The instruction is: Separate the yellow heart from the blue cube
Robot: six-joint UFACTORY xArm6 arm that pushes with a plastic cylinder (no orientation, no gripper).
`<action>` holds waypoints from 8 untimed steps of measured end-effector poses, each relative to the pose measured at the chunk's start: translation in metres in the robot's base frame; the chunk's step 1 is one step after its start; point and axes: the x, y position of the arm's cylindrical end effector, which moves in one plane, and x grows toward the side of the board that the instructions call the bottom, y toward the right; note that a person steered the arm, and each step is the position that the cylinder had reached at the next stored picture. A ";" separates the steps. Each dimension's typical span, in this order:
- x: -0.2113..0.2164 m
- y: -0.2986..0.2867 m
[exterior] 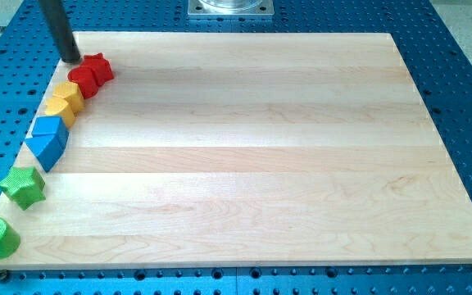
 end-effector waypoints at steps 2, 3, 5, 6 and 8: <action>0.053 -0.009; 0.087 -0.009; 0.149 0.003; 0.157 0.026; 0.196 0.029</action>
